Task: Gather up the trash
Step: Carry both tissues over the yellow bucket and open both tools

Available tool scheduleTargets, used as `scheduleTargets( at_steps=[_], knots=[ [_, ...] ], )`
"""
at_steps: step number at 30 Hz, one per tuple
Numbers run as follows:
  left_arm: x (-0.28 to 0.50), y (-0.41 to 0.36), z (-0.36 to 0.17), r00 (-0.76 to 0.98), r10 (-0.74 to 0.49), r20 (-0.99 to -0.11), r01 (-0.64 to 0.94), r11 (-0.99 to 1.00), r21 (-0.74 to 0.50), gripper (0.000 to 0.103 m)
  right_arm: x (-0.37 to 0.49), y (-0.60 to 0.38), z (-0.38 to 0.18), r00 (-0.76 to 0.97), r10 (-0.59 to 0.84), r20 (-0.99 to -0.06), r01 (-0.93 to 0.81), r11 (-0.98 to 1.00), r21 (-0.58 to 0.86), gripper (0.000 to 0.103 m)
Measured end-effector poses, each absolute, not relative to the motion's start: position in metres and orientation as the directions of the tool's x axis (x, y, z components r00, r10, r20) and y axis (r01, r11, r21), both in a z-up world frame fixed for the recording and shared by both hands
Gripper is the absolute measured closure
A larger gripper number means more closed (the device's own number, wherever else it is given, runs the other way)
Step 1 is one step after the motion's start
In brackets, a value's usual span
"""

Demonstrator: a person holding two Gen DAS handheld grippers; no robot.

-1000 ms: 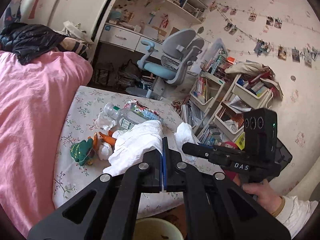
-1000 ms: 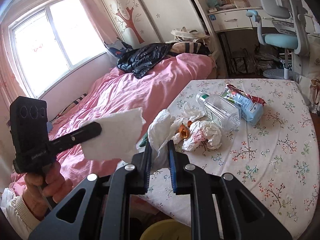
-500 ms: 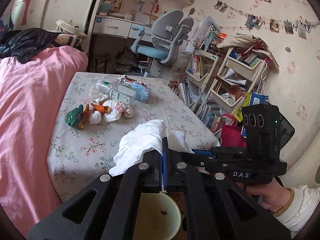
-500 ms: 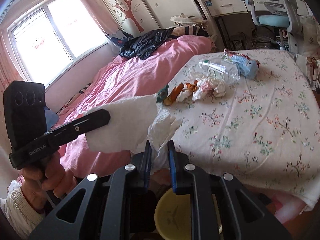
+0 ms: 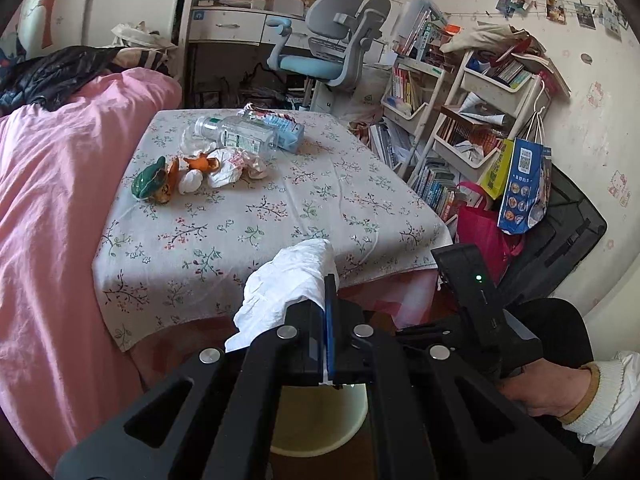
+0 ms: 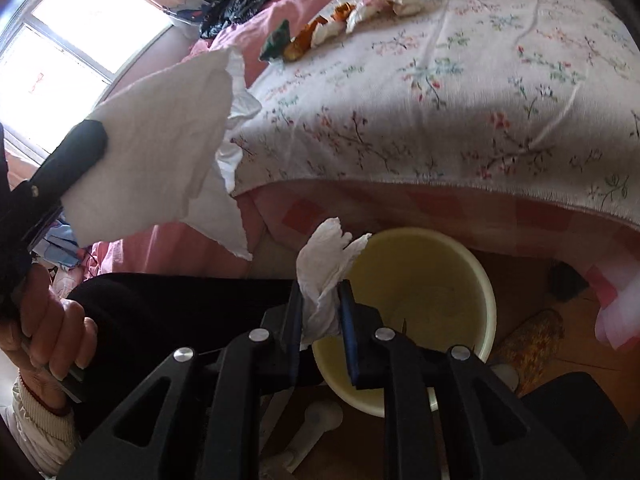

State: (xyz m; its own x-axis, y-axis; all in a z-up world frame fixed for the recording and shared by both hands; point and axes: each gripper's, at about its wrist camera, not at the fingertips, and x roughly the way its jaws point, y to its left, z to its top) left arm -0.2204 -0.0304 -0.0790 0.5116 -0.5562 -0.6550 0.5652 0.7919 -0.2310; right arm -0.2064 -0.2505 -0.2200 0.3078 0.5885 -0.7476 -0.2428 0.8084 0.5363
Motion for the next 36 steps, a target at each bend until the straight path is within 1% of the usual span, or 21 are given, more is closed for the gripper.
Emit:
scheduleTargets(
  at_steps=[1,3,8,10,12,18,19,21,25,27,29,30,32,34,36],
  knots=[
    [-0.221,-0.032,-0.081,0.506,-0.552,-0.663,0.565,0.793,-0.229,0.102,-0.206,-0.251,-0.224,0.295,0.579,-0.76,-0.229,0.815,0.532,0.079],
    [-0.224,-0.036,-0.086,0.493,-0.545,-0.678,0.567,0.792,-0.225,0.102,-0.205,-0.253,-0.231,0.285,0.558,-0.779,-0.206,0.83,0.519,0.073],
    [-0.228,-0.047,-0.097,0.453,-0.535,-0.713,0.587,0.781,-0.214,0.102,-0.206,-0.264,-0.231,0.308,0.514,-0.8,-0.178,0.858,0.483,0.066],
    [-0.231,-0.053,-0.103,0.437,-0.531,-0.726,0.596,0.775,-0.208,0.102,-0.208,-0.268,-0.232,0.313,0.51,-0.801,-0.168,0.86,0.482,0.065],
    [-0.234,-0.057,-0.107,0.424,-0.525,-0.738,0.603,0.772,-0.203,0.102,-0.209,-0.27,-0.236,0.301,0.506,-0.808,-0.157,0.862,0.481,0.059],
    [-0.237,-0.063,-0.12,0.395,-0.496,-0.773,0.611,0.77,-0.182,0.102,-0.214,-0.277,-0.235,0.32,0.455,-0.831,-0.135,0.89,0.435,0.058],
    [-0.238,-0.064,-0.123,0.39,-0.487,-0.781,0.612,0.771,-0.176,0.101,-0.216,-0.28,-0.233,0.334,0.442,-0.833,-0.128,0.896,0.424,0.058],
    [-0.238,-0.067,-0.129,0.373,-0.471,-0.799,0.616,0.77,-0.167,0.101,-0.217,-0.285,-0.227,0.372,0.414,-0.831,-0.109,0.908,0.404,0.053],
    [-0.237,-0.073,-0.142,0.316,-0.444,-0.839,0.627,0.761,-0.167,0.101,-0.22,-0.299,-0.218,0.438,0.389,-0.81,-0.075,0.914,0.399,0.053],
    [-0.237,-0.077,-0.151,0.278,-0.421,-0.863,0.629,0.759,-0.168,0.095,-0.219,-0.305,-0.213,0.467,0.383,-0.797,-0.061,0.913,0.403,0.052],
    [-0.236,-0.079,-0.157,0.26,-0.402,-0.878,0.626,0.762,-0.163,0.083,-0.219,-0.308,-0.209,0.489,0.377,-0.786,-0.052,0.913,0.405,0.05],
    [-0.235,-0.079,-0.158,0.253,-0.395,-0.883,0.624,0.764,-0.163,0.078,-0.22,-0.31,-0.208,0.5,0.375,-0.781,-0.049,0.912,0.407,0.048],
    [-0.233,-0.08,-0.16,0.248,-0.385,-0.889,0.614,0.773,-0.163,0.063,-0.218,-0.308,-0.205,0.509,0.373,-0.776,-0.047,0.912,0.408,0.048],
    [-0.232,-0.079,-0.16,0.262,-0.376,-0.889,0.601,0.784,-0.155,0.055,-0.216,-0.309,-0.204,0.517,0.373,-0.77,-0.045,0.911,0.411,0.047],
    [-0.23,-0.077,-0.158,0.281,-0.376,-0.883,0.59,0.794,-0.15,0.052,-0.217,-0.309,-0.202,0.526,0.372,-0.765,-0.044,0.91,0.413,0.046]
  ],
)
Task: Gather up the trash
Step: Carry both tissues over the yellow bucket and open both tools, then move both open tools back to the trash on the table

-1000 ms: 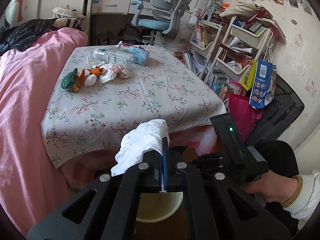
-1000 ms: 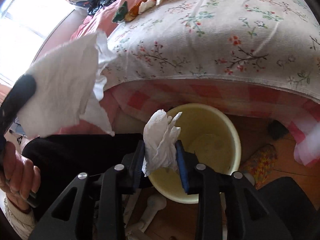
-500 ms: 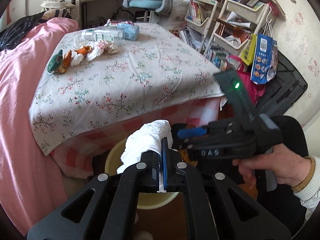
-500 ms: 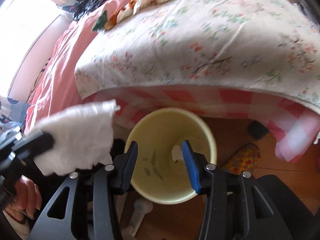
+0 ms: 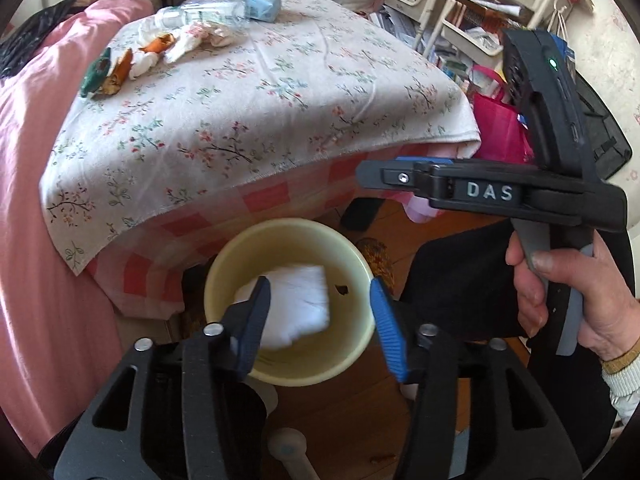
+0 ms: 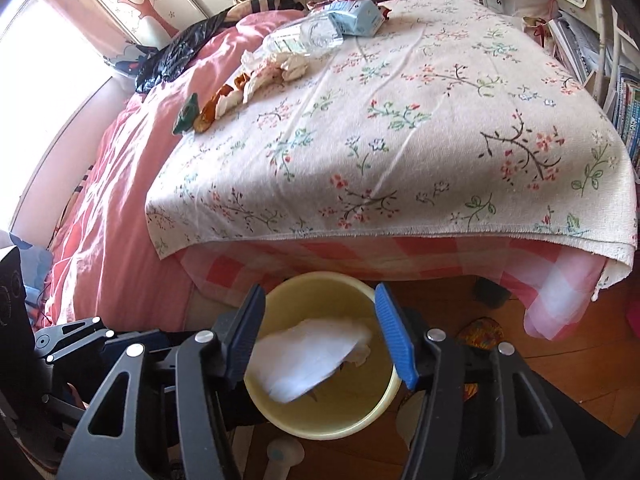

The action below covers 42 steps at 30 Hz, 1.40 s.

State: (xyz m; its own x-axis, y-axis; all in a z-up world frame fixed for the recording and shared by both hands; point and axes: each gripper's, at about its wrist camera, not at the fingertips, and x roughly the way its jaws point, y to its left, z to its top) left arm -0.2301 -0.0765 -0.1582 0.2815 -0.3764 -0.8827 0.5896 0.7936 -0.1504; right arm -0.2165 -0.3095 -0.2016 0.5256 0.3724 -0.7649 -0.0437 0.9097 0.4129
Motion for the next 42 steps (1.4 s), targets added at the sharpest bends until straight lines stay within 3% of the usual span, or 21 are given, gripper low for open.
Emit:
scheduleTargets(
  at_steps=[9,13,20,26,37,42],
  knots=[
    [-0.227,-0.059,-0.128,0.587,-0.295,-0.754,0.471,0.882,0.021,0.026,-0.217,-0.304,-0.197,0.542,0.37,-0.755,-0.068,0.915,0.398,0.044],
    [-0.216,-0.038,-0.115,0.683,-0.237,-0.691,0.337,0.942,0.011,0.016,-0.218,-0.297,-0.192,0.556,0.36,-0.749,-0.099,0.924,0.37,0.043],
    [-0.197,-0.003,-0.106,0.734,-0.17,-0.658,0.163,0.984,-0.073,0.015,-0.217,-0.288,-0.19,0.567,0.357,-0.742,-0.123,0.928,0.352,0.042],
    [-0.166,0.01,-0.091,0.776,-0.093,-0.624,0.073,0.996,-0.057,0.014,-0.219,-0.284,-0.172,0.61,0.354,-0.709,-0.144,0.929,0.339,0.042],
    [-0.047,-0.006,-0.097,0.74,-0.058,-0.67,0.105,0.994,0.03,0.014,-0.151,-0.271,-0.102,0.665,0.382,-0.641,-0.282,0.924,0.258,0.038],
    [-0.004,-0.017,-0.116,0.705,-0.023,-0.709,0.117,0.99,0.084,0.014,-0.122,-0.28,-0.109,0.66,0.423,-0.621,-0.245,0.902,0.354,0.038]
  ],
)
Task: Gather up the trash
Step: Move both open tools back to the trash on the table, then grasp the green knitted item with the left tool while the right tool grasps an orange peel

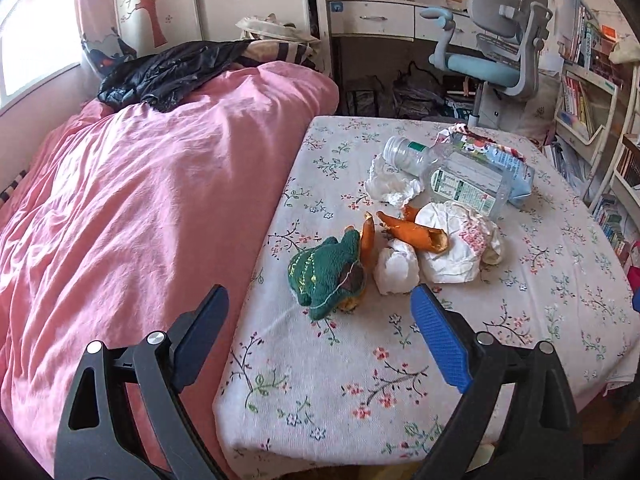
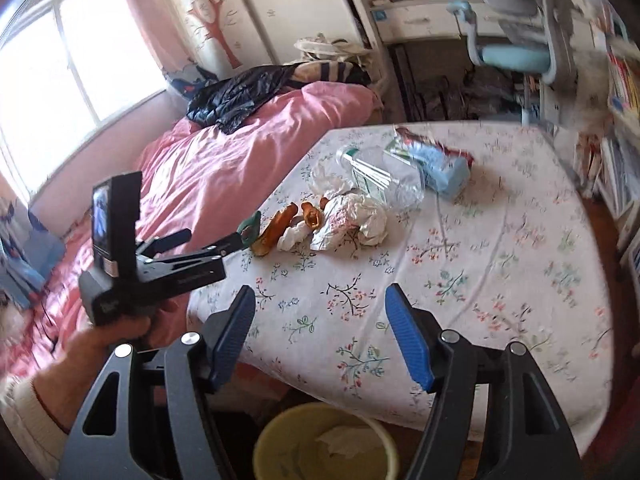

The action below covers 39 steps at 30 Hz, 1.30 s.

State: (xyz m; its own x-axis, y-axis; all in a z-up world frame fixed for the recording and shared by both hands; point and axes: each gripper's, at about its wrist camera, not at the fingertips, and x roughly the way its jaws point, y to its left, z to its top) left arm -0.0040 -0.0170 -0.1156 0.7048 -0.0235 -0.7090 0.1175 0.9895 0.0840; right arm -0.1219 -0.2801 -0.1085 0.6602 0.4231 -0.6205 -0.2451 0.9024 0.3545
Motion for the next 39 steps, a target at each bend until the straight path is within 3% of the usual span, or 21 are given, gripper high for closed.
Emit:
scheduleTargets(
  at_steps=[3,10,14,18,20,28,30,31,32,39],
  knots=[
    [0.017,-0.018,-0.126,0.678,-0.02,-0.735,0.12,0.989,0.084,0.016,-0.116,-0.275,-0.112,0.636,0.465,-0.616,-0.248,0.879,0.407,0.038],
    [0.041,0.009,-0.129,0.61,-0.154,-0.777,0.108,0.988,-0.11,0.069,-0.116,-0.26,-0.109,0.614,0.49,-0.619,-0.285,0.869,0.405,0.038],
    [0.042,0.024,-0.127,0.604,-0.183,-0.775,0.076,0.982,-0.173,0.073,-0.114,-0.254,-0.114,0.595,0.506,-0.625,-0.288,0.86,0.422,0.038],
    [0.045,0.024,-0.131,0.579,-0.168,-0.798,0.082,0.986,-0.148,0.072,-0.114,-0.251,-0.114,0.588,0.512,-0.626,-0.298,0.857,0.421,0.038],
    [0.046,0.024,-0.133,0.564,-0.151,-0.812,0.074,0.988,-0.133,0.062,-0.113,-0.249,-0.115,0.583,0.514,-0.628,-0.299,0.856,0.423,0.038],
    [0.043,0.018,-0.133,0.539,-0.07,-0.839,0.101,0.995,-0.018,0.055,-0.109,-0.234,-0.12,0.556,0.518,-0.65,-0.32,0.855,0.408,0.038],
    [0.04,0.022,-0.127,0.542,-0.072,-0.837,0.099,0.995,-0.021,0.064,-0.108,-0.23,-0.122,0.55,0.517,-0.656,-0.323,0.856,0.403,0.038],
    [0.039,0.025,-0.125,0.539,-0.091,-0.837,0.106,0.994,-0.04,0.08,-0.107,-0.227,-0.122,0.547,0.516,-0.659,-0.327,0.857,0.399,0.038],
    [0.039,0.029,-0.122,0.538,-0.108,-0.836,0.108,0.992,-0.058,0.09,-0.105,-0.225,-0.123,0.545,0.514,-0.662,-0.331,0.858,0.394,0.038],
    [0.036,0.068,-0.091,0.62,-0.231,-0.75,0.047,0.965,-0.258,0.094,-0.09,-0.191,-0.119,0.535,0.524,-0.662,-0.405,0.847,0.344,0.038]
  ],
)
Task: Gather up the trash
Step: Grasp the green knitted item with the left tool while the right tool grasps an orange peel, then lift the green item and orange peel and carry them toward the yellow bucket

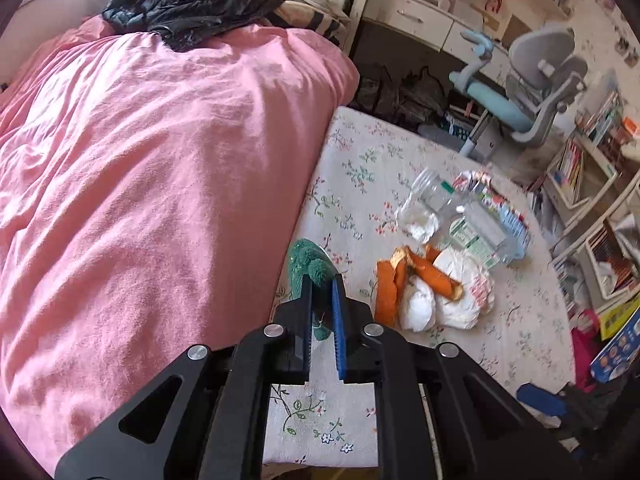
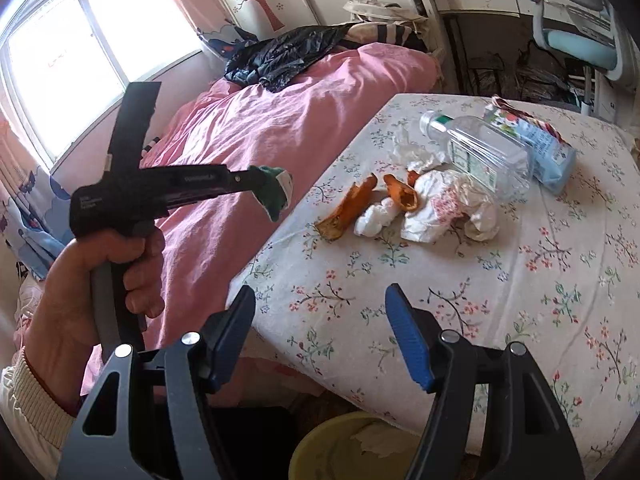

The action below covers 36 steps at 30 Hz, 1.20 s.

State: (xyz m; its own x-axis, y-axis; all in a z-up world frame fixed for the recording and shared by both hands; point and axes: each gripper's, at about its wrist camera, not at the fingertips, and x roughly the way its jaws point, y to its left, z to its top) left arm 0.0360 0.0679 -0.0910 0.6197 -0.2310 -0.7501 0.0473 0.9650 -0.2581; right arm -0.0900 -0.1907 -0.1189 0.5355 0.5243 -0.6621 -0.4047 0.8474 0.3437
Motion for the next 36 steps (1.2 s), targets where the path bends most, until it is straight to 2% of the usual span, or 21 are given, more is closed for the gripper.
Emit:
scheduleTargets(
  at_steps=[8,16,19,20,21,30,33,36],
  knots=[
    [0.024,0.091,-0.053,0.739,-0.263,-0.621,0.034,0.934,-0.356,0.094,-0.023,-0.139,-0.134,0.529,0.494,-0.69,-0.407,0.861,0.305,0.046],
    [0.024,0.084,-0.042,0.751,-0.264,-0.605,0.05,0.937,-0.346,0.094,0.038,-0.121,-0.17,0.505,0.377,-0.776,-0.281,0.922,0.265,0.051],
    [0.023,0.08,-0.04,0.754,-0.256,-0.605,0.061,0.944,-0.324,0.094,0.045,-0.113,-0.175,0.504,0.341,-0.794,-0.283,0.933,0.221,0.064],
    [0.023,0.079,-0.04,0.753,-0.254,-0.607,0.064,0.946,-0.317,0.094,0.046,-0.111,-0.175,0.499,0.344,-0.795,-0.296,0.93,0.217,0.082],
    [0.023,0.078,-0.04,0.752,-0.254,-0.608,0.066,0.947,-0.313,0.094,0.046,-0.11,-0.174,0.49,0.353,-0.797,-0.305,0.926,0.222,0.084],
    [0.021,0.06,-0.045,0.729,-0.274,-0.627,0.117,0.953,-0.28,0.094,-0.021,-0.147,-0.126,0.538,0.407,-0.738,-0.382,0.898,0.217,0.086],
    [0.015,0.041,-0.044,0.729,-0.281,-0.624,0.157,0.956,-0.248,0.094,-0.048,-0.193,-0.113,0.567,0.41,-0.714,-0.325,0.908,0.263,0.086],
    [0.008,0.02,-0.043,0.735,-0.285,-0.615,0.192,0.958,-0.215,0.094,-0.058,-0.236,-0.11,0.595,0.435,-0.676,-0.236,0.898,0.371,0.086]
  ],
)
